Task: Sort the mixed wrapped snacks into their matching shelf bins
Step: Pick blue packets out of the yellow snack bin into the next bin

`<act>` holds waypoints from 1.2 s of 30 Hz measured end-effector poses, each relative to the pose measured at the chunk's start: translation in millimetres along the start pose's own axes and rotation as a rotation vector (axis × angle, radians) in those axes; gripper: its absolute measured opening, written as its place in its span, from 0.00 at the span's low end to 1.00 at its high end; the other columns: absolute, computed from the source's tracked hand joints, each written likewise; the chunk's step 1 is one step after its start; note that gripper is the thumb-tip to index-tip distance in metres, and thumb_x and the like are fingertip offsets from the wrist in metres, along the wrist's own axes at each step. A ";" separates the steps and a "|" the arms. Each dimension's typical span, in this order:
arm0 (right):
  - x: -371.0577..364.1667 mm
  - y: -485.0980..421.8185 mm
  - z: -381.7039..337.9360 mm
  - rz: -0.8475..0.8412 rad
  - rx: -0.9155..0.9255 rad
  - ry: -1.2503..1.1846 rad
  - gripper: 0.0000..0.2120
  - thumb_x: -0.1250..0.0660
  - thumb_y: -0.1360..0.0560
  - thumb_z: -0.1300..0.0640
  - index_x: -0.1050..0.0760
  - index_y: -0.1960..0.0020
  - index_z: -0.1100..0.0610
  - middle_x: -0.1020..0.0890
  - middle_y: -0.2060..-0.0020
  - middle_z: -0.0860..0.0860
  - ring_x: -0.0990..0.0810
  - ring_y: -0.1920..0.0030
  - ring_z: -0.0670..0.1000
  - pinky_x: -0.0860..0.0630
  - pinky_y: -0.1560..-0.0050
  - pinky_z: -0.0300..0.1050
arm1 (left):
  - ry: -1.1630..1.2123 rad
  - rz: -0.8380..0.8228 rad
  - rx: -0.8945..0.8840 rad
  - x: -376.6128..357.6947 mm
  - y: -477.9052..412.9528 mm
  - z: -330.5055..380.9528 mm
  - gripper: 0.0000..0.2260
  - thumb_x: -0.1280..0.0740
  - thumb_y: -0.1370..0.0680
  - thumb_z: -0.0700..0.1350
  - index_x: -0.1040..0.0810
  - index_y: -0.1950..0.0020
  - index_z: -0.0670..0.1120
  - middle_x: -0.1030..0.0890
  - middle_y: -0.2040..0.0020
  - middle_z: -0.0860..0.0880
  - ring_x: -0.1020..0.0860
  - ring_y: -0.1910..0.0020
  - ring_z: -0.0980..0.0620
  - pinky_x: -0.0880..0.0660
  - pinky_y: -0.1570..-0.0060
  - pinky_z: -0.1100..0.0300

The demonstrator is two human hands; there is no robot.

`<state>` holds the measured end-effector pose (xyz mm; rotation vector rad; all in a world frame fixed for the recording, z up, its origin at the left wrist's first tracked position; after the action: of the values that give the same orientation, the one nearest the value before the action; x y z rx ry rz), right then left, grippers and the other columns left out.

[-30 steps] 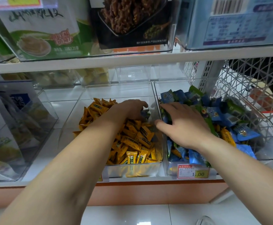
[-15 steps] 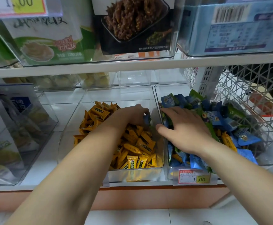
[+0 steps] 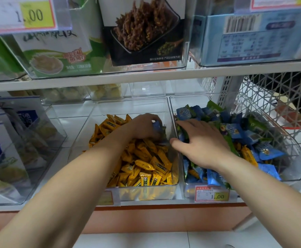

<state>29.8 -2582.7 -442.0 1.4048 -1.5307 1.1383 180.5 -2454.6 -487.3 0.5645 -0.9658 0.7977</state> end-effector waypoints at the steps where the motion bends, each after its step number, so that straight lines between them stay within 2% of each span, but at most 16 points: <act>1: -1.3 -1.2 0.9 -0.009 -0.006 -0.001 0.38 0.50 0.30 0.27 0.41 0.23 0.42 0.34 0.26 0.45 0.36 0.27 0.53 0.38 0.30 0.52 | 0.076 0.066 0.011 10.3 3.7 -1.7 0.20 0.22 0.32 0.53 0.23 0.42 0.53 0.22 0.42 0.49 0.23 0.46 0.48 0.25 0.52 0.55; 4: -2.4 -2.0 0.7 -0.017 -0.013 0.000 0.36 0.46 0.28 0.29 0.40 0.23 0.43 0.34 0.25 0.46 0.36 0.26 0.53 0.39 0.29 0.52 | 0.317 0.278 0.070 41.8 21.6 -5.7 0.15 0.22 0.32 0.52 0.20 0.49 0.50 0.20 0.51 0.50 0.22 0.53 0.52 0.27 0.58 0.60; 7: 6.4 2.0 -3.5 0.027 -0.019 -0.003 0.37 0.41 0.28 0.30 0.39 0.24 0.45 0.33 0.26 0.48 0.35 0.27 0.55 0.38 0.29 0.52 | 0.492 0.356 0.092 62.1 44.9 1.9 0.14 0.21 0.30 0.50 0.18 0.49 0.46 0.17 0.55 0.50 0.19 0.57 0.55 0.26 0.61 0.64; 10: 30.6 10.1 -19.6 0.222 0.032 0.097 0.40 0.37 0.30 0.31 0.37 0.25 0.50 0.29 0.30 0.52 0.32 0.30 0.57 0.36 0.31 0.51 | 0.584 0.410 0.091 71.6 70.5 13.9 0.14 0.21 0.30 0.51 0.17 0.50 0.45 0.15 0.56 0.50 0.18 0.58 0.56 0.23 0.60 0.62; 12: 42.3 18.2 -32.6 0.318 0.067 0.035 0.40 0.35 0.29 0.34 0.39 0.23 0.50 0.27 0.32 0.53 0.30 0.32 0.57 0.32 0.33 0.52 | 0.686 0.439 0.095 70.8 90.4 23.9 0.12 0.21 0.31 0.51 0.17 0.52 0.49 0.14 0.58 0.53 0.17 0.60 0.58 0.22 0.60 0.63; 15: 43.1 27.7 -44.9 0.290 0.092 -0.280 0.37 0.36 0.25 0.39 0.46 0.21 0.45 0.26 0.34 0.53 0.28 0.34 0.54 0.26 0.40 0.51 | 0.856 0.386 0.130 54.9 119.7 43.0 0.17 0.21 0.34 0.55 0.17 0.49 0.50 0.13 0.55 0.52 0.15 0.56 0.51 0.18 0.50 0.50; 16: 40.2 30.1 -49.1 0.250 0.110 -0.361 0.34 0.37 0.23 0.41 0.46 0.21 0.44 0.25 0.34 0.52 0.27 0.34 0.53 0.26 0.40 0.49 | 0.885 0.359 0.136 48.7 128.5 49.9 0.20 0.21 0.36 0.57 0.17 0.48 0.50 0.13 0.54 0.51 0.15 0.56 0.50 0.18 0.48 0.47; 19: 42.8 38.1 -58.2 0.230 0.184 -0.487 0.24 0.36 0.20 0.50 0.33 0.25 0.49 0.24 0.34 0.48 0.27 0.35 0.45 0.34 0.40 0.32 | 0.963 0.277 0.176 33.3 143.8 63.0 0.23 0.21 0.35 0.59 0.16 0.46 0.47 0.14 0.53 0.46 0.15 0.55 0.43 0.19 0.46 0.43; 21: 49.5 42.4 -55.9 0.269 0.170 -0.533 0.21 0.34 0.21 0.51 0.28 0.29 0.50 0.22 0.37 0.44 0.28 0.39 0.39 0.38 0.46 0.24 | 1.053 0.233 0.208 26.3 148.2 67.0 0.25 0.22 0.33 0.59 0.17 0.45 0.44 0.14 0.52 0.43 0.15 0.57 0.40 0.17 0.52 0.46; 23: 50.2 43.7 -50.8 0.278 0.127 -0.583 0.19 0.32 0.23 0.50 0.25 0.32 0.48 0.22 0.43 0.39 0.26 0.40 0.40 0.34 0.46 0.29 | 1.121 0.209 0.205 21.4 149.3 70.7 0.27 0.22 0.33 0.59 0.19 0.42 0.42 0.14 0.51 0.40 0.15 0.59 0.41 0.19 0.62 0.54; 26: 41.3 42.2 -50.3 0.178 0.085 -0.712 0.22 0.30 0.24 0.50 0.27 0.30 0.46 0.24 0.42 0.39 0.22 0.40 0.45 0.24 0.43 0.42 | 1.109 0.233 0.157 18.7 146.9 72.3 0.28 0.22 0.33 0.59 0.19 0.41 0.42 0.15 0.50 0.41 0.15 0.54 0.41 0.20 0.57 0.53; 28: 37.9 40.1 -49.8 0.162 0.077 -0.728 0.25 0.28 0.24 0.51 0.28 0.28 0.47 0.23 0.38 0.42 0.25 0.38 0.43 0.27 0.40 0.41 | 1.089 0.223 0.131 16.8 143.8 71.7 0.27 0.23 0.33 0.61 0.17 0.43 0.43 0.14 0.50 0.42 0.15 0.53 0.41 0.19 0.54 0.50; 31: 36.6 35.0 -42.9 0.218 0.036 -0.791 0.23 0.26 0.26 0.54 0.25 0.31 0.49 0.22 0.42 0.39 0.26 0.38 0.42 0.30 0.44 0.33 | 0.987 0.244 0.104 18.8 141.4 71.0 0.25 0.24 0.33 0.66 0.15 0.48 0.48 0.14 0.53 0.46 0.16 0.60 0.46 0.22 0.64 0.58; 33: 35.3 31.6 -37.1 0.262 -0.007 -0.827 0.21 0.27 0.25 0.55 0.24 0.33 0.49 0.23 0.44 0.38 0.27 0.38 0.42 0.32 0.49 0.27 | 0.827 0.321 0.098 24.9 140.7 64.9 0.25 0.27 0.33 0.69 0.16 0.48 0.52 0.14 0.54 0.53 0.16 0.60 0.54 0.23 0.64 0.64; 34: 35.7 30.2 -33.7 0.287 -0.027 -0.829 0.20 0.27 0.25 0.54 0.23 0.34 0.48 0.23 0.43 0.39 0.27 0.38 0.42 0.31 0.48 0.29 | 0.743 0.348 0.095 28.1 141.0 61.3 0.24 0.28 0.33 0.69 0.18 0.47 0.53 0.14 0.54 0.57 0.17 0.60 0.57 0.24 0.63 0.66; 36: 38.4 27.7 -25.1 0.324 -0.061 -0.846 0.20 0.26 0.25 0.53 0.23 0.34 0.48 0.22 0.42 0.42 0.26 0.38 0.44 0.25 0.42 0.40 | 0.619 0.331 0.087 30.1 141.3 53.7 0.24 0.29 0.31 0.68 0.20 0.42 0.54 0.15 0.52 0.56 0.17 0.54 0.58 0.22 0.58 0.63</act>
<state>-3.0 -2571.4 -401.2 1.7479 -2.4230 0.6643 50.5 -2400.0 -425.2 0.2016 -0.4531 1.2246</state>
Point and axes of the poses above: each hand's wrist, its own y-axis away from the middle knuckle, its own x-axis out of the back of the hand, z = x × y, the point moved 8 cm from there along -y, towards the middle knuckle
